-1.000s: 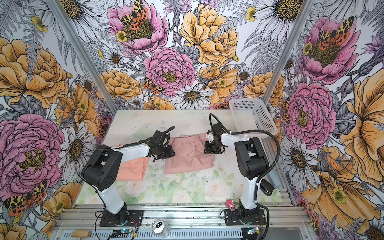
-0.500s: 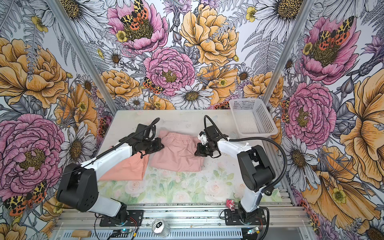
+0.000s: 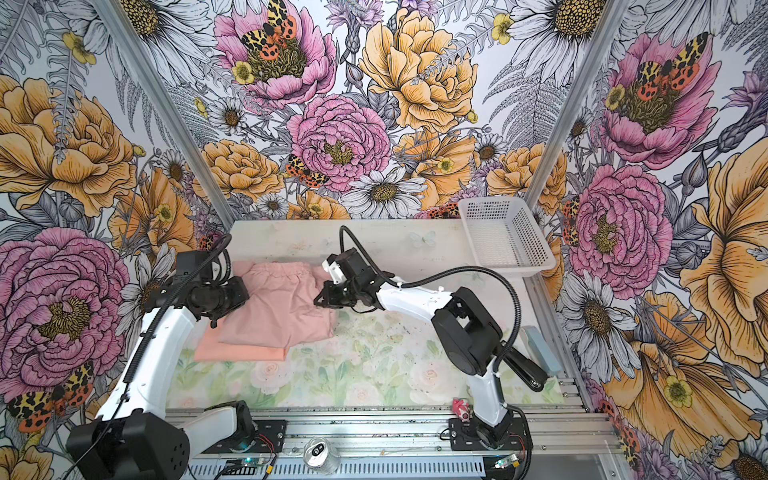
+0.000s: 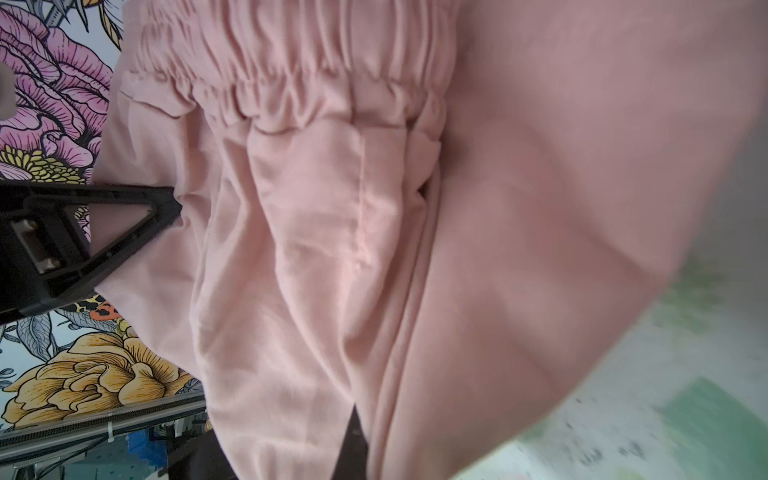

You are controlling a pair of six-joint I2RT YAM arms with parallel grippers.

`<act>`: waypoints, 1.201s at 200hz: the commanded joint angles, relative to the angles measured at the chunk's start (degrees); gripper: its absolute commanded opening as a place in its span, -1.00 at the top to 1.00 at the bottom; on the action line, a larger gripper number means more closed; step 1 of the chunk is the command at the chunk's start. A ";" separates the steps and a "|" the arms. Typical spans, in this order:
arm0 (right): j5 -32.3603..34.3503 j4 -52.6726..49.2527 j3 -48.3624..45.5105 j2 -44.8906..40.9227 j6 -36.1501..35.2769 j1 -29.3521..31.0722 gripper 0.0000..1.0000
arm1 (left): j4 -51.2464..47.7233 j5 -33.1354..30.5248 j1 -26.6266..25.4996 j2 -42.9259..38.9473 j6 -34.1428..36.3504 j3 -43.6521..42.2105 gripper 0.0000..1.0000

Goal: Fold and stack the mixed laundry pile

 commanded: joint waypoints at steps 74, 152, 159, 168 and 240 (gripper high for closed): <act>-0.75 2.07 16.57 14.19 2.13 3.90 0.52 | 8.28 -4.29 15.80 9.33 9.04 -0.84 0.60; 7.30 -3.83 -3.47 -6.77 -4.82 -3.54 -0.38 | 8.96 -4.46 4.77 2.94 5.41 1.61 -0.70; 8.10 -4.63 -5.91 -9.05 -5.98 -5.79 -0.40 | 9.61 -4.58 1.70 2.05 4.48 1.14 -0.74; 9.35 -5.72 -8.99 -12.02 -8.20 -7.06 -0.44 | 10.42 -5.37 -2.88 0.93 3.06 0.50 -0.80; 25.87 -11.38 -29.18 -32.10 -28.05 -20.11 -0.97 | 31.10 -10.99 -32.60 -4.65 -5.49 -12.27 -0.98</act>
